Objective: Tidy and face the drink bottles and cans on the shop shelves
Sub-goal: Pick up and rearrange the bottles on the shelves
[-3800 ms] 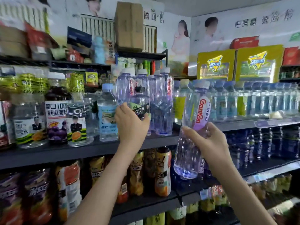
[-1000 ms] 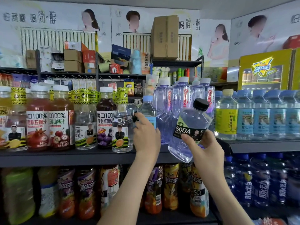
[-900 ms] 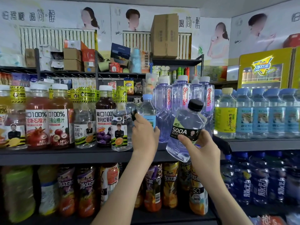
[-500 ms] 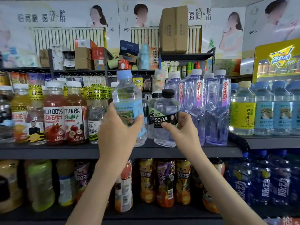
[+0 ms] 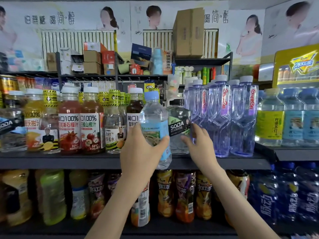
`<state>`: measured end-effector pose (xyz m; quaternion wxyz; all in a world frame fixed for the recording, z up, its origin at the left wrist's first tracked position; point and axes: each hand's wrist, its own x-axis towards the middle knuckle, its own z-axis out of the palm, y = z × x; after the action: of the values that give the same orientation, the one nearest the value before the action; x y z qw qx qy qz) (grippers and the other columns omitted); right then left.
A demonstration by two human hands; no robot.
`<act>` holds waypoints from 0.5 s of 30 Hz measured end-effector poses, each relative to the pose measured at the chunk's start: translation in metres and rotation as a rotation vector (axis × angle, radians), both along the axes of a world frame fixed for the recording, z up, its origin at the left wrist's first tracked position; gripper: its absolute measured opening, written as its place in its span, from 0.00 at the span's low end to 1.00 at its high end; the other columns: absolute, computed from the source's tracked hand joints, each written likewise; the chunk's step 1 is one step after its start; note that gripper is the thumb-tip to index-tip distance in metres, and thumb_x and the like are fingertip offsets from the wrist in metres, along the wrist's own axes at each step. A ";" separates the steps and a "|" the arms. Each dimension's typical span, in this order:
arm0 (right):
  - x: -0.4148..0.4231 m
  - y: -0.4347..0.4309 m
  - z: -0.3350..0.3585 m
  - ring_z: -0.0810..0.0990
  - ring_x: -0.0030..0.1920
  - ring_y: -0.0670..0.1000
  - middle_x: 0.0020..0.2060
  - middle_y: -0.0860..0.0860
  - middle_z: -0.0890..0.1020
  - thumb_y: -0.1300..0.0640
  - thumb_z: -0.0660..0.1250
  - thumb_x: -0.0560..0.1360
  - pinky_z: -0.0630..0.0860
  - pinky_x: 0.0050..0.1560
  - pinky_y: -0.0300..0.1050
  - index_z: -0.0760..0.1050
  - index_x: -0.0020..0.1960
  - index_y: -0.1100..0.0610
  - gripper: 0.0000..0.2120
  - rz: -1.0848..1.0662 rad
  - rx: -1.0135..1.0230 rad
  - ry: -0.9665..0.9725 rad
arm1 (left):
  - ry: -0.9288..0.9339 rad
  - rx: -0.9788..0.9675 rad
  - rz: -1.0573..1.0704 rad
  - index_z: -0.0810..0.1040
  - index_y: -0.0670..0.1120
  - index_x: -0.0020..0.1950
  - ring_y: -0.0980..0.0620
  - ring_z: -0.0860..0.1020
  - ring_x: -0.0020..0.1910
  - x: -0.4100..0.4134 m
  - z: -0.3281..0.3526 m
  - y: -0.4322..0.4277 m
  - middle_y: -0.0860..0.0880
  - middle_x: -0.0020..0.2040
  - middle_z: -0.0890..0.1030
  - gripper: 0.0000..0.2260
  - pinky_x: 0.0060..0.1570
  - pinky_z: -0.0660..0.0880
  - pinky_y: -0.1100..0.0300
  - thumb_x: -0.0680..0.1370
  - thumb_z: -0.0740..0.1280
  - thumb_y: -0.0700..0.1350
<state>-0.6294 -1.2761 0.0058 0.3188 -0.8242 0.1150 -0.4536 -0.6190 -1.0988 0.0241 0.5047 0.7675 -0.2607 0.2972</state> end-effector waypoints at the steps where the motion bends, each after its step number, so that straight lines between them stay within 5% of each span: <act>1: -0.012 0.008 0.001 0.73 0.59 0.49 0.61 0.51 0.73 0.49 0.63 0.78 0.70 0.55 0.37 0.64 0.72 0.55 0.24 0.020 0.005 -0.076 | -0.012 0.014 -0.010 0.72 0.52 0.53 0.55 0.77 0.43 -0.002 -0.001 -0.004 0.55 0.47 0.75 0.20 0.42 0.78 0.51 0.68 0.68 0.62; 6: -0.085 0.039 0.012 0.79 0.47 0.41 0.45 0.44 0.81 0.41 0.64 0.69 0.76 0.46 0.35 0.74 0.57 0.46 0.19 0.355 0.163 -0.218 | -0.108 0.102 -0.065 0.70 0.52 0.60 0.54 0.74 0.48 -0.021 -0.004 -0.030 0.57 0.48 0.70 0.25 0.39 0.67 0.61 0.68 0.66 0.63; 12: -0.136 0.002 0.010 0.77 0.47 0.34 0.48 0.38 0.80 0.43 0.73 0.66 0.74 0.46 0.29 0.72 0.58 0.46 0.23 0.205 0.223 -0.106 | -0.154 0.172 -0.154 0.62 0.46 0.72 0.48 0.70 0.62 -0.073 -0.010 -0.079 0.50 0.63 0.69 0.33 0.51 0.68 0.59 0.71 0.69 0.55; 15: -0.173 -0.026 0.008 0.79 0.47 0.37 0.48 0.40 0.82 0.45 0.74 0.66 0.77 0.48 0.36 0.75 0.57 0.48 0.21 0.153 0.282 -0.132 | -0.221 0.172 -0.204 0.66 0.46 0.70 0.47 0.72 0.59 -0.109 -0.014 -0.111 0.50 0.60 0.71 0.32 0.49 0.69 0.58 0.69 0.71 0.53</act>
<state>-0.8026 -1.3019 0.0137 0.4720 -0.7461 0.0933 -0.4604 -0.7279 -1.2098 0.0099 0.4331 0.7401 -0.4153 0.3037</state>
